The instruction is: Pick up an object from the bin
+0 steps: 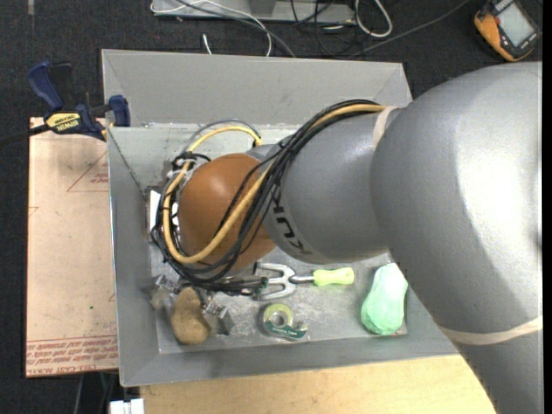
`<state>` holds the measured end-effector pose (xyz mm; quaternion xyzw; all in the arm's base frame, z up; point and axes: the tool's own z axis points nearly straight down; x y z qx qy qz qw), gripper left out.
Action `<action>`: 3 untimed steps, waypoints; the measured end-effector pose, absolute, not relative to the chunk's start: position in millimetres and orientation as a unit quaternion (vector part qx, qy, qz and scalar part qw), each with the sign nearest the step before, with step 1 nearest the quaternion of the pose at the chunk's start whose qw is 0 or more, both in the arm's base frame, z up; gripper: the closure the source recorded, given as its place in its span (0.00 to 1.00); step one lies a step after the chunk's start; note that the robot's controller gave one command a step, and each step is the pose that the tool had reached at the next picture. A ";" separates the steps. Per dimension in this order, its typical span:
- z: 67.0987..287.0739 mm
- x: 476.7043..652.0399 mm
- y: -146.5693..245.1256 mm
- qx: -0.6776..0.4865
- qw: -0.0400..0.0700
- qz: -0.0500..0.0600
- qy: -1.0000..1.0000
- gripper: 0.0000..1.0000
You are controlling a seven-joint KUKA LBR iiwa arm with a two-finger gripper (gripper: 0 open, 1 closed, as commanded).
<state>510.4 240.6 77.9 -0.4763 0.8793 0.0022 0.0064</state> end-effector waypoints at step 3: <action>131.2 504.1 236.4 -0.493 0.008 0.003 0.870 0.00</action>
Offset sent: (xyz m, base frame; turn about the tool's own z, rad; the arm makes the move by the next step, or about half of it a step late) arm 0.0018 -0.0093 0.1116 0.0161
